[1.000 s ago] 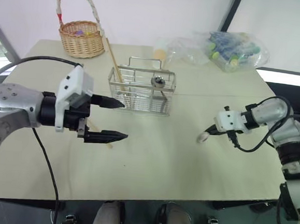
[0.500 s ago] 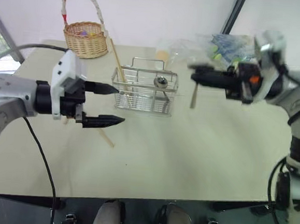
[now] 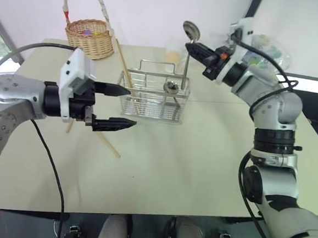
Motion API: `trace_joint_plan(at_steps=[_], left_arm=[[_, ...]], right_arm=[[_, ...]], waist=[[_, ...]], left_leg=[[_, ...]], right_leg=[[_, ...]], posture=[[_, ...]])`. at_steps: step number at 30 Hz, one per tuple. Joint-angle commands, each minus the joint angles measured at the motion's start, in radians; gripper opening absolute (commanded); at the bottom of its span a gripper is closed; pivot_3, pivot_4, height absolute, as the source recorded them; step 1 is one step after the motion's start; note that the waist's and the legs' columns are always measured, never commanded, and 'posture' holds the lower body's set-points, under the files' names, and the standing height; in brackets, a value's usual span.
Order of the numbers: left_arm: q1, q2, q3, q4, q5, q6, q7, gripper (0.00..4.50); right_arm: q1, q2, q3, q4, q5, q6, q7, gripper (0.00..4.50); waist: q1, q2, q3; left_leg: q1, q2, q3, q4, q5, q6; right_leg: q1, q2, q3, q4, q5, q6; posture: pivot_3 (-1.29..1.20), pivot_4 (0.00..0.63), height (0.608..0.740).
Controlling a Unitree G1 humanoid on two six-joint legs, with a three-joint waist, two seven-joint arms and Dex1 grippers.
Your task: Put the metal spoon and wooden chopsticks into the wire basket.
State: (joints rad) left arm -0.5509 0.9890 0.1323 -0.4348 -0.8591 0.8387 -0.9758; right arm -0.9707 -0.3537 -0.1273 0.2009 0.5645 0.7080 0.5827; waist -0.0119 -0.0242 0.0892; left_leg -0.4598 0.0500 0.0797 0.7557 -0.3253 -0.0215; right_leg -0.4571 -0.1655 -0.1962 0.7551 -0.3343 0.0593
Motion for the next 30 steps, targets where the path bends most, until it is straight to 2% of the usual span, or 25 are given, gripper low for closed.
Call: trace_joint_plan(at_steps=[1,3,5,10,12,16,21,24,27,30], left_arm=[[-0.019,0.0,0.032,-0.015,0.0,-0.008,0.017,4.5],[-0.018,0.001,0.039,-0.014,-0.002,-0.007,0.023,4.5],[-0.017,0.003,0.044,-0.009,0.001,-0.01,0.029,4.5],[-0.014,0.002,0.057,0.006,0.011,-0.015,0.047,4.5],[-0.013,-0.002,0.06,0.013,0.024,-0.022,0.064,4.5],[-0.041,-0.043,0.086,0.074,0.067,-0.026,0.17,4.5],[-0.104,-0.114,0.16,0.175,0.112,0.01,0.376,4.5],[-0.151,-0.141,0.199,0.241,0.124,0.038,0.473,4.5],[-0.199,-0.159,0.226,0.329,0.147,0.084,0.568,4.5],[-0.223,-0.154,0.211,0.401,0.207,0.1,0.627,4.5]], right_arm=[[-0.013,0.025,-0.021,0.008,-0.004,-0.012,-0.035,0.08],[-0.005,0.029,-0.021,0.011,-0.001,0.005,-0.039,0.66],[0.004,0.027,-0.013,0.002,-0.004,0.016,-0.046,1.48],[0.008,0.013,-0.001,-0.031,-0.032,0.027,-0.074,4.05],[0.003,-0.003,-0.012,-0.047,-0.029,0.039,-0.075,4.05],[0.022,-0.095,-0.006,-0.181,-0.01,0.035,0.019,4.05],[0.132,-0.286,-0.048,-0.429,0.117,0.054,0.258,4.05],[0.204,-0.393,-0.091,-0.506,0.196,0.067,0.373,4.05],[0.283,-0.471,-0.136,-0.558,0.271,0.11,0.424,4.05],[0.366,-0.499,-0.14,-0.601,0.274,0.101,0.428,4.05]], waist=[[-0.005,0.001,-0.001],[-0.006,0.001,0.0],[-0.006,0.002,0.0],[-0.006,0.003,0.0],[-0.005,0.003,0.0],[0.002,0.003,-0.001],[0.0,-0.002,-0.004],[0.0,-0.004,-0.005],[-0.001,-0.004,-0.004],[0.0,-0.005,-0.004]], left_leg=[[0.0,0.0,0.0,0.0,0.0,0.0],[0.0,0.0,0.0,0.0,0.001,-0.001],[0.0,0.001,0.0,0.001,0.001,-0.002],[0.001,0.001,0.0,0.001,0.002,-0.002],[0.001,0.001,0.0,0.001,0.002,-0.002],[0.0,0.0,-0.001,0.0,0.002,-0.002],[0.0,0.0,-0.002,-0.002,0.001,0.0],[0.001,0.0,-0.002,-0.002,0.0,0.001],[0.006,0.0,-0.001,-0.002,-0.002,0.004],[0.018,0.001,-0.001,-0.004,-0.003,0.006]], right_leg=[[0.0,0.0,0.0,0.0,0.0,0.0],[0.0,0.0,0.0,0.0,0.0,0.0],[0.0,0.0,0.0,0.0,0.0,0.0],[-0.001,0.0,0.0,0.001,0.0,0.0],[-0.001,0.001,0.0,0.001,0.0,0.0],[-0.003,0.001,0.0,0.001,0.0,0.0],[0.001,0.001,0.0,0.0,0.0,0.0],[0.004,0.0,0.0,-0.002,0.0,0.001],[0.009,0.0,0.0,-0.004,0.0,0.001],[0.018,0.0,0.0,-0.005,0.0,0.001]], posture=[[0.0,0.15,0.623],[0.0,0.15,0.623],[0.0,0.15,0.623],[0.0,0.15,0.623],[0.0,0.15,0.623],[0.0,0.15,0.623],[0.0,0.15,0.623],[0.0,0.15,0.623],[0.0,0.15,0.623],[0.0,0.15,0.623]])
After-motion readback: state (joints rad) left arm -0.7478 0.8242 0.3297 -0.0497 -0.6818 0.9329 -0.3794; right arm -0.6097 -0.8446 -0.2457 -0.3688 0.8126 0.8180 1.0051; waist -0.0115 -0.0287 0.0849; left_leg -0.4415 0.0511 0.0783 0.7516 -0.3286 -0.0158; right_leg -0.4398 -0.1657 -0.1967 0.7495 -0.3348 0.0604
